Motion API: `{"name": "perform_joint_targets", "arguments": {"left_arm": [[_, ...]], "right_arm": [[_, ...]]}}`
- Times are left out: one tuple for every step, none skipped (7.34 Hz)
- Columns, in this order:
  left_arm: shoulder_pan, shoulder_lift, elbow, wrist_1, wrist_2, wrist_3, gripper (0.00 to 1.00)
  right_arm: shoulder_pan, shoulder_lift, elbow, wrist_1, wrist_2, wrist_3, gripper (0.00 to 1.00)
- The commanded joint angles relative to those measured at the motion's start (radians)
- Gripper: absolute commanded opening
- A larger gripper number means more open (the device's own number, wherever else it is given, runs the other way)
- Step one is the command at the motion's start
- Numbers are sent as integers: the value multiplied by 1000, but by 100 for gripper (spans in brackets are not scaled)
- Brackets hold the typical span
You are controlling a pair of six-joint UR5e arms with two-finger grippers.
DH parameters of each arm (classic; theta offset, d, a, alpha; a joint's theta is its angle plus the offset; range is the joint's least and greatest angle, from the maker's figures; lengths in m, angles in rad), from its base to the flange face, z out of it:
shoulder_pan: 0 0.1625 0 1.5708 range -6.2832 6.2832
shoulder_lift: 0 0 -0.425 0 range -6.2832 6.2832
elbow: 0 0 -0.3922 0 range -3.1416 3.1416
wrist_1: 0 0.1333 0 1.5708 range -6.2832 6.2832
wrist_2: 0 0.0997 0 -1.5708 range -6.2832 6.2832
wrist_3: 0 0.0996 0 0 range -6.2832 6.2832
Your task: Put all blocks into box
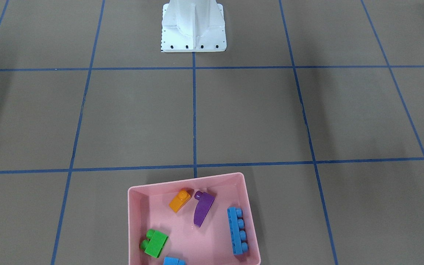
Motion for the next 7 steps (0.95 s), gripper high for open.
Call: {"name": "perform_joint_targets", "arguments": {"left_arm": [[0,-2,5,0,0,0,100],[0,-4,8,0,0,0,100],[0,-2,9,0,0,0,100],[0,-2,9,0,0,-6,100],[0,-2,9,0,0,-19,100],[0,-2,8,-2,0,-96,100],[-2,-1,5,-2,0,-139,100]], "right_arm": [[-1,2,-6,57,-3,3,100],[-1,3,-19,67,-1,3,100],[-1,5,-19,67,-1,4,100],[-1,5,-19,67,-1,12,100],[-1,5,-19,67,-2,32,100],[-1,6,-22,68,-4,120,100],[-1,9,-20,68,-4,197,100]]}}
